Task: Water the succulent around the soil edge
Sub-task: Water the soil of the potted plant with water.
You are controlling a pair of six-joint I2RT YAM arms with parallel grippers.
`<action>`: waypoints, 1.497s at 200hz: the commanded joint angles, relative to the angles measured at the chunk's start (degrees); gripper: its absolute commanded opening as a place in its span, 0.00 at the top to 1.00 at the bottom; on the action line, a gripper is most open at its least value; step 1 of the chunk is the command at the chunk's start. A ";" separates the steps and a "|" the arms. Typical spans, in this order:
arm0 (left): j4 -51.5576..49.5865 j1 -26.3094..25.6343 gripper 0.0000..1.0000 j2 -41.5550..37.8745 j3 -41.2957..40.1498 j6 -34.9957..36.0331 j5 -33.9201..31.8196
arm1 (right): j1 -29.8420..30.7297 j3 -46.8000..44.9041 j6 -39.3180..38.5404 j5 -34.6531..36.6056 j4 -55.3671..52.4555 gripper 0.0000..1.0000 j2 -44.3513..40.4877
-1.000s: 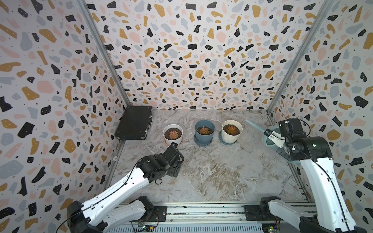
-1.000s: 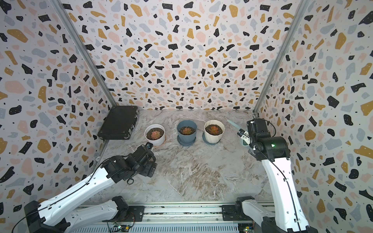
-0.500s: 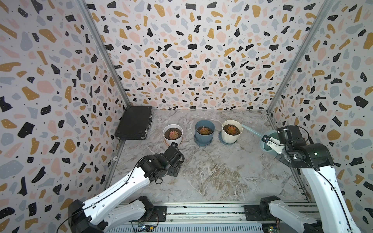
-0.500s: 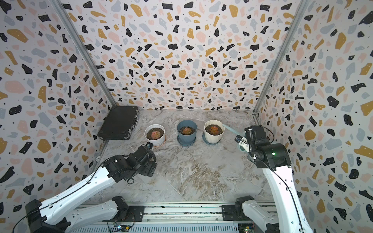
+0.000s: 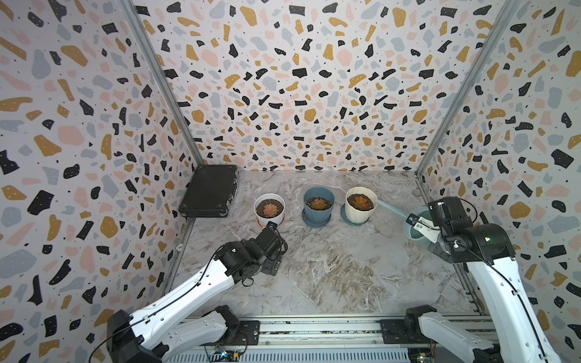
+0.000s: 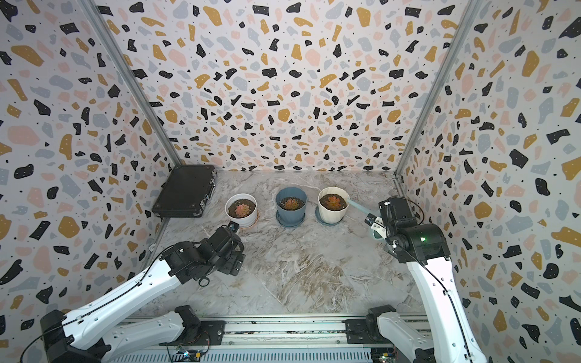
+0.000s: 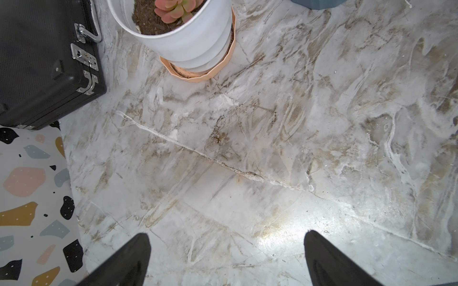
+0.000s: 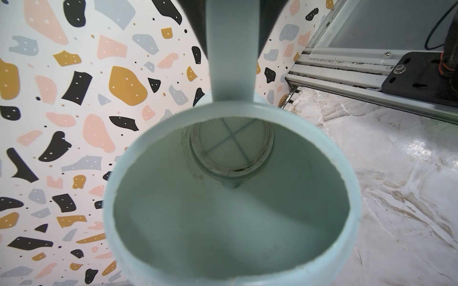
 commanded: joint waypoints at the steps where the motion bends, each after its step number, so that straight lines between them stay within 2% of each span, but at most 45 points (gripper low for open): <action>1: 0.44 -0.34 0.01 0.22 1.42 1.04 -1.03 | 0.30 0.54 0.66 2.38 1.61 1.00 -0.19; 299: 0.98 -0.18 0.00 0.04 1.19 1.14 -1.67 | 2.74 7.48 -2.75 4.29 4.72 1.00 8.04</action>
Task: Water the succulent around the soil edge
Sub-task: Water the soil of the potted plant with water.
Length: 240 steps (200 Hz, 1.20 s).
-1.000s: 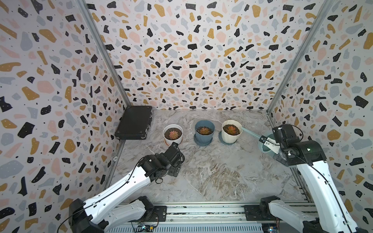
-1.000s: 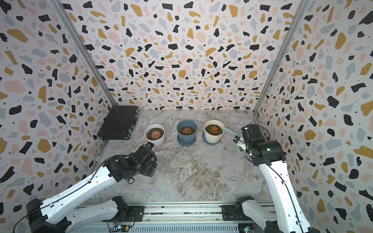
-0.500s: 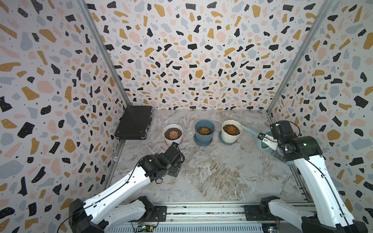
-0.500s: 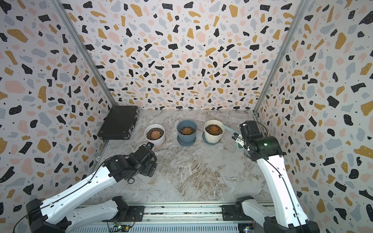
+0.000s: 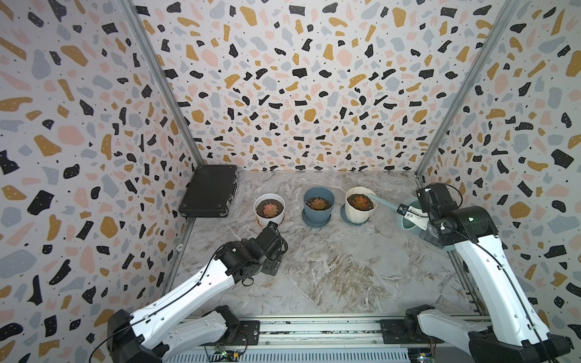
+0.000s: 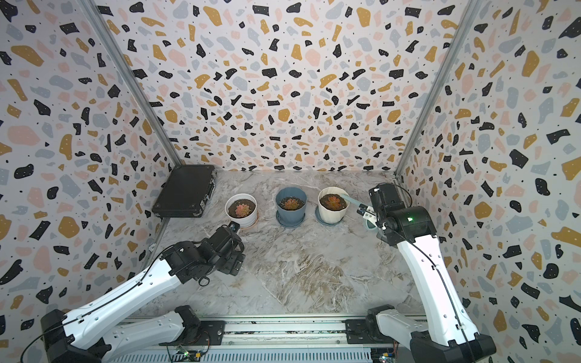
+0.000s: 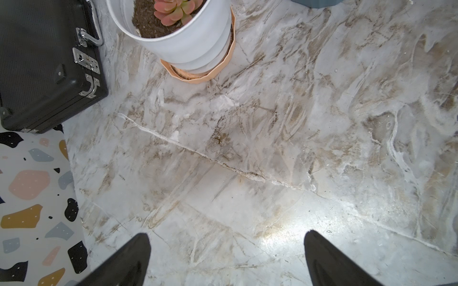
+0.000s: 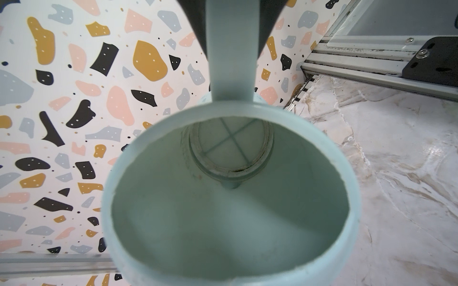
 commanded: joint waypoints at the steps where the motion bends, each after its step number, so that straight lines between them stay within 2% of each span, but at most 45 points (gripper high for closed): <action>1: 0.91 -0.18 0.00 -0.14 1.04 0.17 -1.33 | 0.43 3.15 -0.53 3.14 1.31 1.00 0.00; 161: 1.25 0.08 0.01 -0.48 0.97 0.26 -1.41 | 1.06 6.66 -2.10 6.38 2.99 1.00 4.06; 240: 1.48 0.07 0.01 -0.49 0.87 0.45 -1.41 | 1.06 7.52 -2.53 5.77 3.36 1.00 5.38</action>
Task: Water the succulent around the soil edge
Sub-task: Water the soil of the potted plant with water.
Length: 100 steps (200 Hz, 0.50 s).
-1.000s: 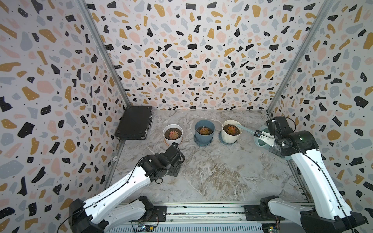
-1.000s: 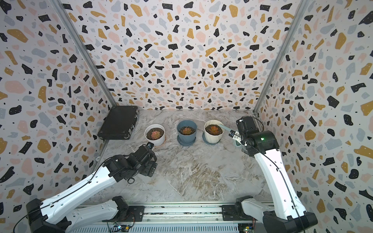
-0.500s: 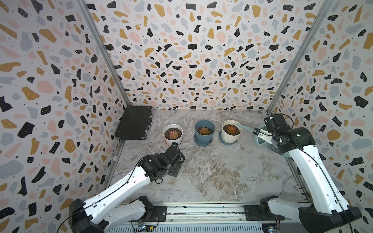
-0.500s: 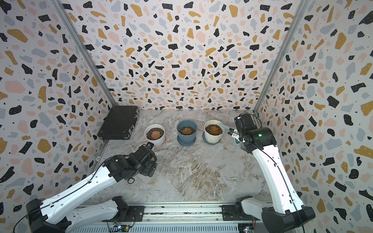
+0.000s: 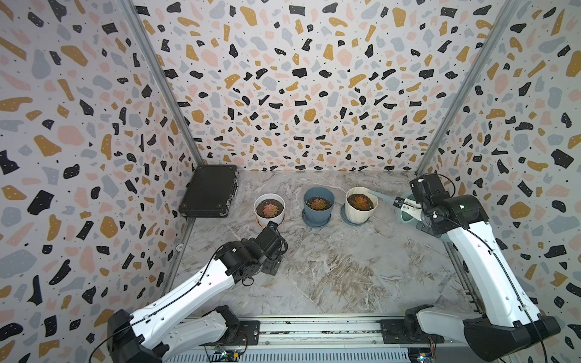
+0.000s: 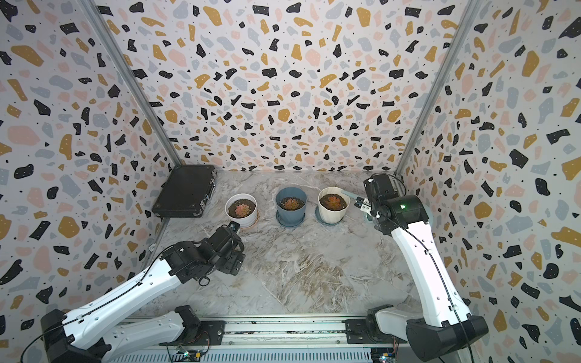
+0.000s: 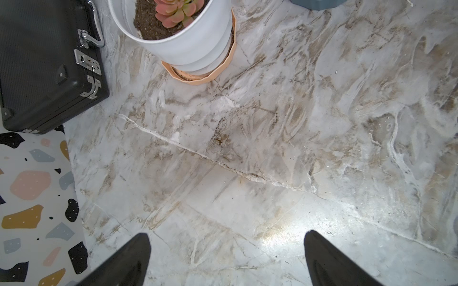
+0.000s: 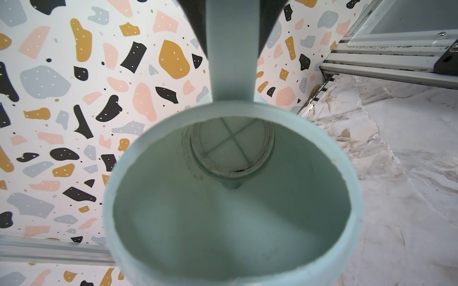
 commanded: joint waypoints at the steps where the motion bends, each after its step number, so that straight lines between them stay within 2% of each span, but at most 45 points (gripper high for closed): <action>1: 1.20 0.05 0.01 -0.49 0.87 0.42 -1.21 | 0.34 3.22 -0.22 2.14 1.98 1.00 -0.08; 100: 1.25 0.02 0.00 -0.53 0.79 0.42 -1.20 | 1.26 5.51 -0.76 1.86 2.69 1.00 2.37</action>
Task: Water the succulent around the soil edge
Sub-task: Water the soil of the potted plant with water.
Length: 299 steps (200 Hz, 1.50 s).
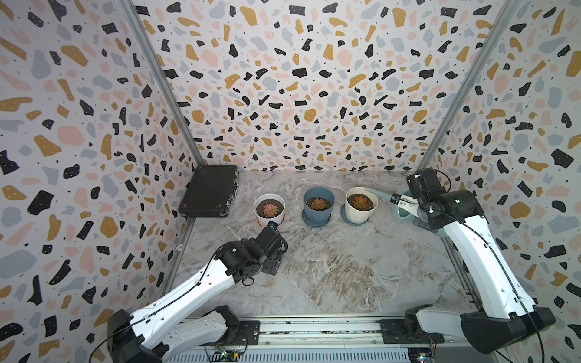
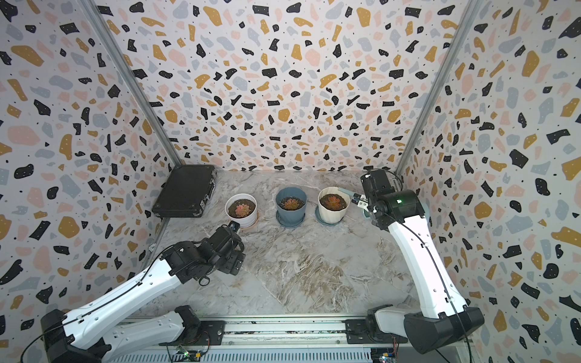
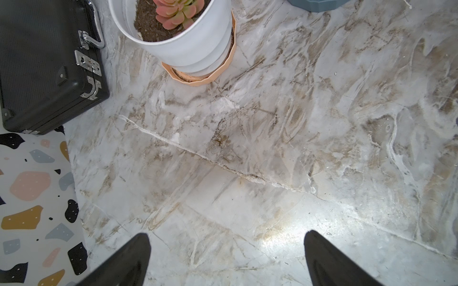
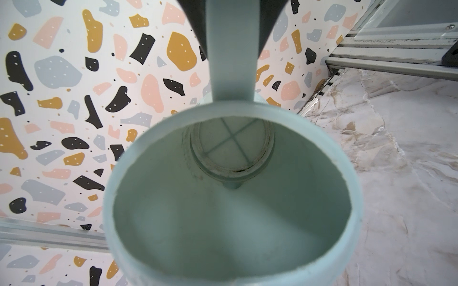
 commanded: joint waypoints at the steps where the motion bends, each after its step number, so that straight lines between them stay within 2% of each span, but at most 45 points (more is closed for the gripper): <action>1: 1.11 0.04 0.01 -0.56 0.78 0.39 -1.19 | 0.49 2.71 -0.06 1.87 1.82 1.00 -0.57; 299: 1.74 0.15 0.01 -0.88 0.42 0.66 -1.37 | 4.18 5.03 0.20 1.22 1.12 1.00 2.72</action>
